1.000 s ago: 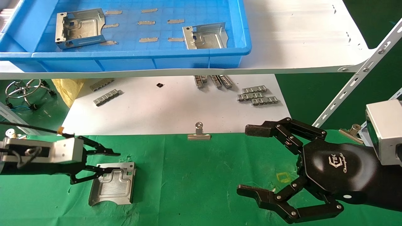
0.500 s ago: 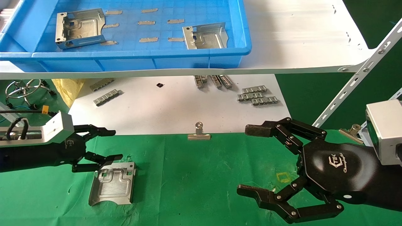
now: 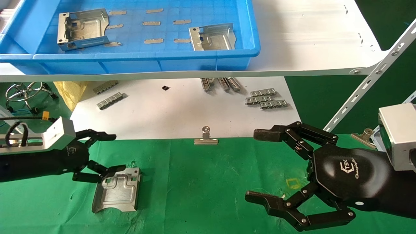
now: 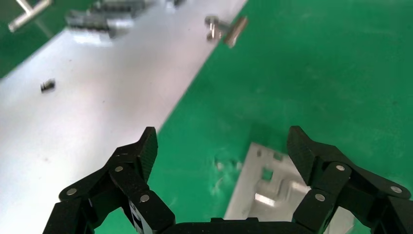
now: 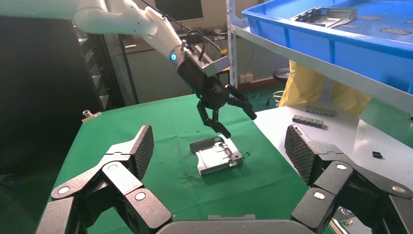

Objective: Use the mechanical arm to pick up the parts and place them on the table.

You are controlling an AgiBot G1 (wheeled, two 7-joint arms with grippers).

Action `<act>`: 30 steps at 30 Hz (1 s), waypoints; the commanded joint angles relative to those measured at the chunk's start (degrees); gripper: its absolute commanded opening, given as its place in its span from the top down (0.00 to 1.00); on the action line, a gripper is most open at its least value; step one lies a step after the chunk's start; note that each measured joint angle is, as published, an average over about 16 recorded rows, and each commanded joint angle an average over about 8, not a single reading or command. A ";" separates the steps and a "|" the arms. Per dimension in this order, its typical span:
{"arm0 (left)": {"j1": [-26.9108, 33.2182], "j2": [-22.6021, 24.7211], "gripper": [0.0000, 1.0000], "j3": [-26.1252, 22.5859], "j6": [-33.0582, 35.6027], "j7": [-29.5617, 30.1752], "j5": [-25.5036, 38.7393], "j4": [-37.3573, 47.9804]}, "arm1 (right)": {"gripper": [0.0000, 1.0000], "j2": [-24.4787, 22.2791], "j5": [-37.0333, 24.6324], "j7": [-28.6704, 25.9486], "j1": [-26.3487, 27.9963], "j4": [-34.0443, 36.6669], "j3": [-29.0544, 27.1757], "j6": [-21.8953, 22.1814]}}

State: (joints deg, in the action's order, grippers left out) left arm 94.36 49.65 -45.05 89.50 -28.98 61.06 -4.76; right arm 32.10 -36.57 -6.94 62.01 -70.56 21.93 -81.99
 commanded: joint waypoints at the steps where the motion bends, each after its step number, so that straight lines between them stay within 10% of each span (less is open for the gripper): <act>1: -1.02 -0.46 0.00 0.90 -0.12 1.24 -0.60 -2.14 | 0.00 0.00 0.00 0.00 0.00 0.00 0.00 0.00; 30: -18.49 -8.25 0.00 16.37 -2.15 22.40 -10.82 -38.79 | 0.00 0.00 0.00 0.00 0.00 0.00 0.00 0.00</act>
State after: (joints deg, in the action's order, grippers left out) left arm 75.87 41.40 -28.68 87.35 -6.58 50.23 -43.57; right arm 32.10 -36.57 -6.94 62.01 -70.56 21.93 -81.99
